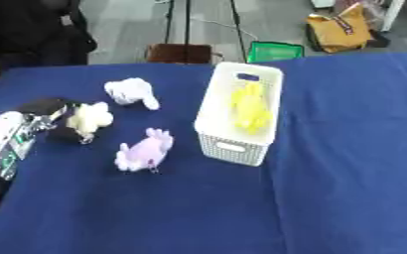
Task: Pick up objects on the table and place them in the box.
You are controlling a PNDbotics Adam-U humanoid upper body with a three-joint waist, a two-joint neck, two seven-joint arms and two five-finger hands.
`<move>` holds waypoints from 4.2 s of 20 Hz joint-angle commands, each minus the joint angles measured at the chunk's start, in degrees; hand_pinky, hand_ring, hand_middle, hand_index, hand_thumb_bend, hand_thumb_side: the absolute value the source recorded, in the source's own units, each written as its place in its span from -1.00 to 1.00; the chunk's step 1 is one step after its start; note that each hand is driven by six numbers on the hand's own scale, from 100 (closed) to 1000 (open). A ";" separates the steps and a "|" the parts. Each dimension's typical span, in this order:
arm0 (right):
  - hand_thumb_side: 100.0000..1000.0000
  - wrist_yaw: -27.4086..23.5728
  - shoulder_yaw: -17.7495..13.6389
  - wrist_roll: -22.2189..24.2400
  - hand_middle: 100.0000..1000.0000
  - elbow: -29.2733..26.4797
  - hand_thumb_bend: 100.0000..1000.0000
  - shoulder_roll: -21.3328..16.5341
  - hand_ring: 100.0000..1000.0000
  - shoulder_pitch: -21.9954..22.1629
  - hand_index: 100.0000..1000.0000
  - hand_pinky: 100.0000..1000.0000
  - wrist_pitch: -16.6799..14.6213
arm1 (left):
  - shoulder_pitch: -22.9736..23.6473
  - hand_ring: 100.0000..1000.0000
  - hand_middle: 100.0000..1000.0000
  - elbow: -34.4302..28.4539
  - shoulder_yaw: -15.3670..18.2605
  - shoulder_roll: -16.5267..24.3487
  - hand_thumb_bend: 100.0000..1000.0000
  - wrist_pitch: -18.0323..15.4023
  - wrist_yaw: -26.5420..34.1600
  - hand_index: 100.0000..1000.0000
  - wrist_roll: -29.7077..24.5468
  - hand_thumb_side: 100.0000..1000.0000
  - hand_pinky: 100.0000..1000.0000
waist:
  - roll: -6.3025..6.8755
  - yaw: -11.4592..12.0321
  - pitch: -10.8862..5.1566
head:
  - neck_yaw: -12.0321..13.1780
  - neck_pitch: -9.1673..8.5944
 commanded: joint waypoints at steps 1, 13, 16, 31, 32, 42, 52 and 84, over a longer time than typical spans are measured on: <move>0.79 -0.53 0.11 0.14 0.26 -0.93 -1.00 -0.78 0.64 -0.51 0.45 0.59 -0.09 | -1.50 0.77 0.75 0.34 0.22 1.28 -0.15 0.23 -2.46 0.98 0.47 0.29 0.57 | -0.02 -0.07 -0.99 | 0.22 -0.70; 0.78 -0.62 0.04 0.08 0.26 -0.93 -1.00 -0.92 0.64 -0.46 0.45 0.60 -0.01 | -2.98 0.59 0.60 2.67 0.35 0.57 -0.30 -0.19 -9.44 0.92 0.12 0.27 0.35 | 0.12 -0.51 -0.89 | 0.52 -0.83; 0.77 -0.66 -0.02 -0.05 0.26 -0.93 -1.00 -0.96 0.64 -0.38 0.45 0.59 0.05 | -3.19 0.54 0.55 2.60 0.47 0.52 -0.40 -0.30 -8.97 0.88 0.53 0.29 0.30 | 0.11 -0.42 -0.92 | 0.51 -0.66; 0.75 -0.53 -0.17 -0.53 0.26 -0.93 -1.00 -1.02 0.64 -0.26 0.46 0.60 0.23 | -3.79 0.14 0.14 1.45 0.01 0.72 -0.96 -0.80 -6.12 0.40 2.43 0.27 -0.02 | 0.09 -0.30 -1.07 | 0.58 -0.91; 0.75 -0.53 -0.17 -0.54 0.26 -0.93 -1.00 -1.03 0.64 -0.27 0.46 0.60 0.23 | -3.80 0.14 0.14 1.42 -0.01 0.72 -0.96 -0.77 -6.25 0.40 2.54 0.27 -0.02 | 0.08 -0.30 -1.06 | 0.58 -0.92; 0.74 -0.48 -0.32 -0.84 0.26 -0.93 -1.00 -1.08 0.64 -0.26 0.46 0.60 0.23 | -3.69 -0.09 -0.07 1.33 -0.75 0.85 -1.00 -0.72 -11.54 0.20 3.71 0.14 -0.27 | 0.02 -0.35 -0.97 | 0.68 -1.10; 0.74 -0.43 -0.36 -1.00 0.26 -0.93 -1.00 -1.12 0.64 -0.12 0.46 0.60 0.26 | -3.80 -0.20 -0.24 -0.49 -0.44 0.99 -1.00 0.01 -13.25 0.04 4.88 0.08 -0.40 | -0.01 -0.12 -1.09 | 0.59 -1.08; 0.74 -0.23 0.06 -0.58 0.26 -0.93 -1.00 -1.86 0.64 1.11 0.46 0.60 0.34 | -12.71 -0.30 -0.36 -22.91 -4.72 3.09 -1.00 -1.53 -5.47 -0.04 -5.58 0.20 -0.55 | 0.92 1.50 -3.22 | 0.21 1.37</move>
